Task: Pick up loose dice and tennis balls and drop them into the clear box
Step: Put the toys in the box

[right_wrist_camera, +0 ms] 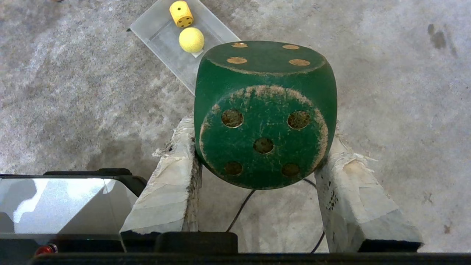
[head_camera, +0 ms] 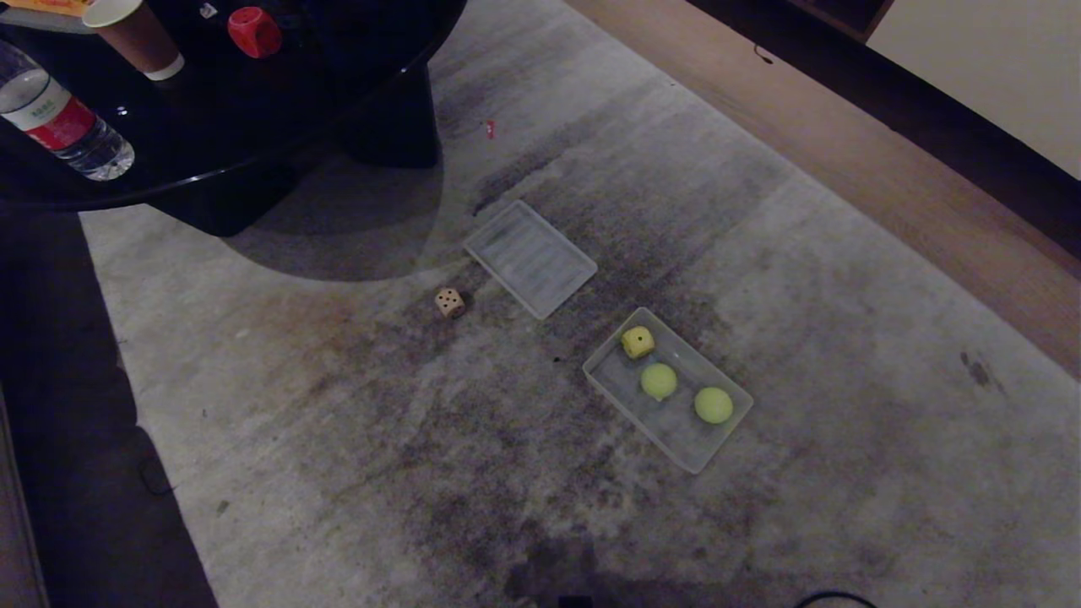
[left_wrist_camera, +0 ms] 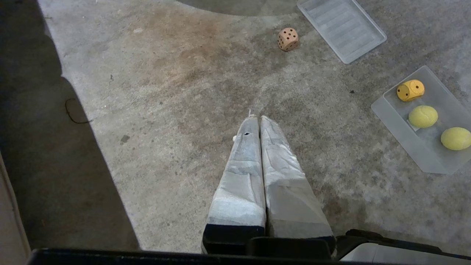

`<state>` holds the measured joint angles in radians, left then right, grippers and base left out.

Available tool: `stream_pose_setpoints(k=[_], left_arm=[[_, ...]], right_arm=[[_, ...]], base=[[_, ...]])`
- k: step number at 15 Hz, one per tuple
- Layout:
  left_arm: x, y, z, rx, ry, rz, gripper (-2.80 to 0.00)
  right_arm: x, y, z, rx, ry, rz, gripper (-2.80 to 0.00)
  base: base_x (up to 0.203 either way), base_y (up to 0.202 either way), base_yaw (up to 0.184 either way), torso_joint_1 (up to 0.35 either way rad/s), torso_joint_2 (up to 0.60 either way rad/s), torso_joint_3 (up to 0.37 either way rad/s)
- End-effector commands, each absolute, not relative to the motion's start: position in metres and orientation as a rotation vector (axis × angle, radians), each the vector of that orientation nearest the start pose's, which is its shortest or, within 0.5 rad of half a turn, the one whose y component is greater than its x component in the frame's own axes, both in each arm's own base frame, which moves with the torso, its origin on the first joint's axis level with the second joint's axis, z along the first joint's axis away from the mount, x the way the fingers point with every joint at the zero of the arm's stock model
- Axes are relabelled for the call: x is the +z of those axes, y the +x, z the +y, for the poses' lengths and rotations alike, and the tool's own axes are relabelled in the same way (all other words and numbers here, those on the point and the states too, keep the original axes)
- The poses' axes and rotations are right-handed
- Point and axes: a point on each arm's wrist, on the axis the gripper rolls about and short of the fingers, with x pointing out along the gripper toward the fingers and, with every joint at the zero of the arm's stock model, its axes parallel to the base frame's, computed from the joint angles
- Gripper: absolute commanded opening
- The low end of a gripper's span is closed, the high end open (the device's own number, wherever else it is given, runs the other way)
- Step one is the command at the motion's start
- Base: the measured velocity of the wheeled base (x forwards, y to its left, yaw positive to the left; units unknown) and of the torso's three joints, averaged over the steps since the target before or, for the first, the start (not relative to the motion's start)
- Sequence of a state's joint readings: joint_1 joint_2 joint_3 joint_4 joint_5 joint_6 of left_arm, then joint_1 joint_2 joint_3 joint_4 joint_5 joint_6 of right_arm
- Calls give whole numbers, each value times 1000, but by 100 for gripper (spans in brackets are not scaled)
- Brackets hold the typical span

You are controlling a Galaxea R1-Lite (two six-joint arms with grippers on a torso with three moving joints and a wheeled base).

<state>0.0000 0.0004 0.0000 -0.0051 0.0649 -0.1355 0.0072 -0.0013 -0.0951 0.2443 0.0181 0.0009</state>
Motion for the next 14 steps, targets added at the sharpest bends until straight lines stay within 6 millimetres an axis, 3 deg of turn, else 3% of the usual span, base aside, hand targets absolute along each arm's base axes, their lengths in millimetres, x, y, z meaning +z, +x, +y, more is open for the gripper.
stream_pose_setpoints(k=[1,14], left_arm=[[76,-23,1,66,-137,-8,-280],[76,-23,1,66,-137,-9,-280]], right_arm=[[76,-32,0,26,1,150,-280],[76,-32,0,26,2,150,-280]], base=[[0,0,0,0,0,0],[0,0,0,0,0,0]])
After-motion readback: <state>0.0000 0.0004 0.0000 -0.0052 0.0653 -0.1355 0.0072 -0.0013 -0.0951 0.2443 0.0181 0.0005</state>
